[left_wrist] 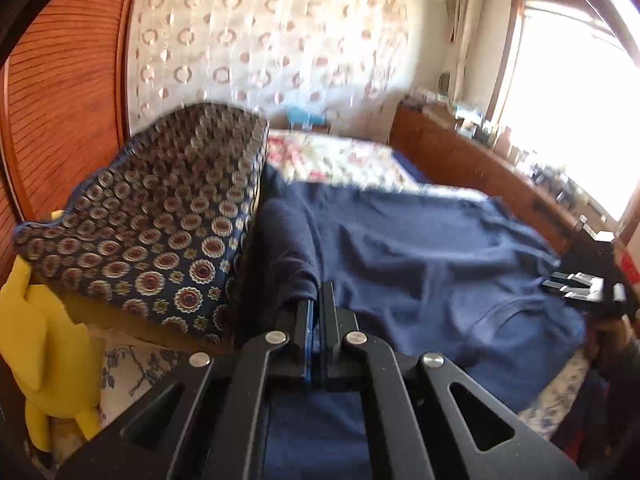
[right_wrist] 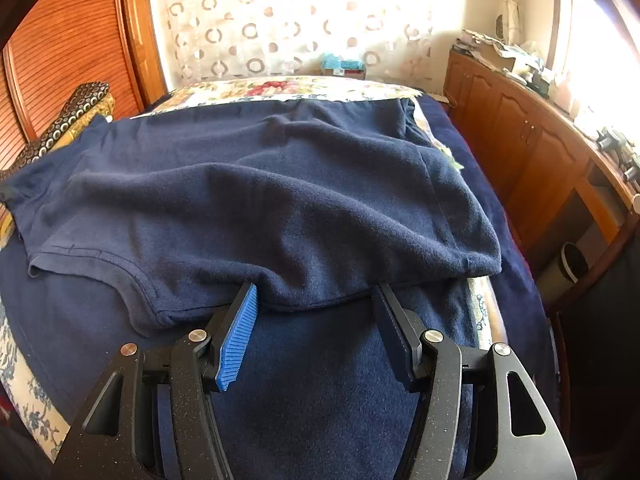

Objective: Fold small clothes
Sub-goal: 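Grasp the shirt edge with both grippers and fold it over the shirt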

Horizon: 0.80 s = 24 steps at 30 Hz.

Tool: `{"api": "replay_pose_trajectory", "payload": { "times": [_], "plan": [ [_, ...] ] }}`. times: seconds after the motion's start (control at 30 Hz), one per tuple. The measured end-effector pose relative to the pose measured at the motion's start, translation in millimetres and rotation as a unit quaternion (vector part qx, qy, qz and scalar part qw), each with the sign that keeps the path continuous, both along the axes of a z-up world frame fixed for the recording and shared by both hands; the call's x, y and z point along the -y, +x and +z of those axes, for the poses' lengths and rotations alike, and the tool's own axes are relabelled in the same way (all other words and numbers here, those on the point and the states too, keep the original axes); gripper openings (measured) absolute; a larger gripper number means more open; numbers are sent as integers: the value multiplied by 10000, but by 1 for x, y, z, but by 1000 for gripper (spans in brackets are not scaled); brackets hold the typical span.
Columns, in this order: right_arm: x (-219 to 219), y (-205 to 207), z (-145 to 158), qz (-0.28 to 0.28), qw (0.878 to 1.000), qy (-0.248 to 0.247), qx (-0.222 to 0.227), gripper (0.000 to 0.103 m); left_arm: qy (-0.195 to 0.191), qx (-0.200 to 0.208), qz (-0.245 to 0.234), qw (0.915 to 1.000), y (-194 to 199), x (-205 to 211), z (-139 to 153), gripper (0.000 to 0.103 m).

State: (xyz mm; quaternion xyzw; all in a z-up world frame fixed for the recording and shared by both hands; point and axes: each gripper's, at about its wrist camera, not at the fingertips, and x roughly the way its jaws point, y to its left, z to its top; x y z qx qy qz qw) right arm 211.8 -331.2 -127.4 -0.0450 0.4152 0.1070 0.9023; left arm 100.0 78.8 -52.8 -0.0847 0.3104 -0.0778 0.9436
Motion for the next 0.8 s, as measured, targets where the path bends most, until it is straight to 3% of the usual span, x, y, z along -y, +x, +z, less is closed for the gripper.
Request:
{"api": "replay_pose_trajectory", "payload": {
  "times": [0.1,0.47,0.57,0.63,0.67,0.7,0.8],
  "plan": [
    [0,0,0,-12,10000,14,2,61,-196,112,20,9997,-11,-2,5,0],
    [7,7,3,-15,9987,498,-135,61,-179,2,86,9998,-11,0,-12,0],
    [4,13,5,-37,9982,571,-161,52,-218,9,-1,9998,-14,3,-15,0],
    [1,15,5,-77,9987,490,-117,38,-215,29,-11,9998,-16,5,-15,0],
    [0,15,5,-95,9990,420,-87,18,-212,50,-5,9998,-18,6,-13,0],
    [1,15,4,-93,9990,421,-91,6,-224,95,-1,9997,-20,6,-11,0],
    [5,9,10,-7,9982,605,15,2,-265,252,26,9993,-27,4,0,0]
  ]
}}
